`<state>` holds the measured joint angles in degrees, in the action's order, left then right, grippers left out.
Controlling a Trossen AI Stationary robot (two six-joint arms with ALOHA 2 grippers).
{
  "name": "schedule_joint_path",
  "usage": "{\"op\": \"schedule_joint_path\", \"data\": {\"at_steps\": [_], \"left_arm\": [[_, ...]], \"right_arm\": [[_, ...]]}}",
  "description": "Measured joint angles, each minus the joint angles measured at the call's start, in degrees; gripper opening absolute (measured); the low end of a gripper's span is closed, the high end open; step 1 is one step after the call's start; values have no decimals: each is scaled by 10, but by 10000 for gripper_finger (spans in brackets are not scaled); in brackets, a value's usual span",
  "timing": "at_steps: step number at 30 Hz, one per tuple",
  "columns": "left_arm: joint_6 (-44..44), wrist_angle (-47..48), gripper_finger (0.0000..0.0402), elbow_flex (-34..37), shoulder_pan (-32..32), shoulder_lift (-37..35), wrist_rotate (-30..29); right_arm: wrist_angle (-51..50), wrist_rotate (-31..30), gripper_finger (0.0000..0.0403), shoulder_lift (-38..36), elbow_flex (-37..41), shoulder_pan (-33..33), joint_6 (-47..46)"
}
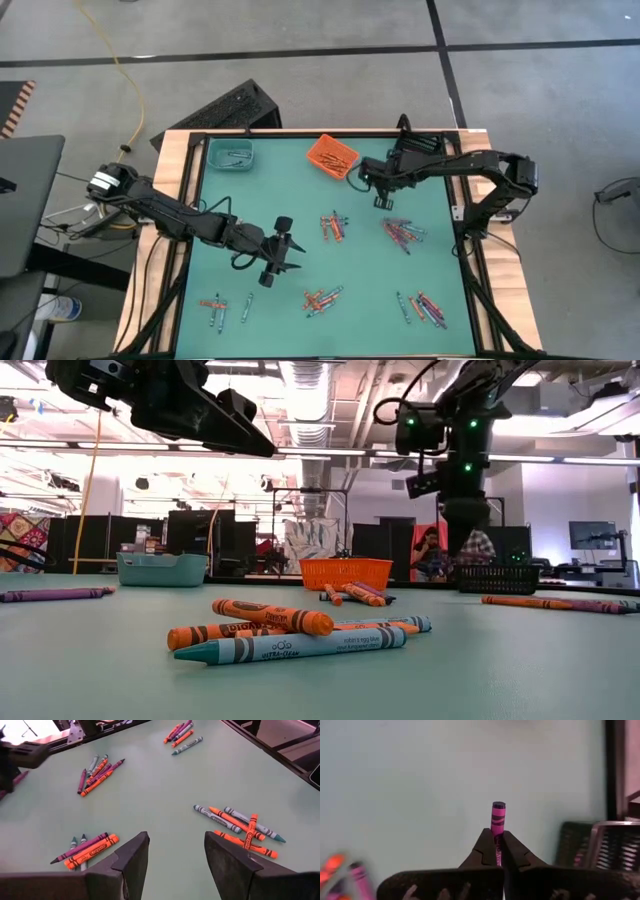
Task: Sort crayons
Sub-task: Put the violet crayon into the black bin
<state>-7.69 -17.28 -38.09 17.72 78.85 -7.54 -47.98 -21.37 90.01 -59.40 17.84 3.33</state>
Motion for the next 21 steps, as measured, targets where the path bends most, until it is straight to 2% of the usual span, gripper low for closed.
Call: {"op": "schedule_joint_path", "data": {"at_steps": [9,16,21], "left_arm": [[-1,0,183,0,6,0,0],[-4,0,183,0,10,0,-6],[-6,0,183,0,10,0,-6]], "right_arm": [[0,-1,1,-1,-3,119,64],[1,-53,1,-1,-3,208,91],[2,-63,1,-1,-3,255,107]]}}
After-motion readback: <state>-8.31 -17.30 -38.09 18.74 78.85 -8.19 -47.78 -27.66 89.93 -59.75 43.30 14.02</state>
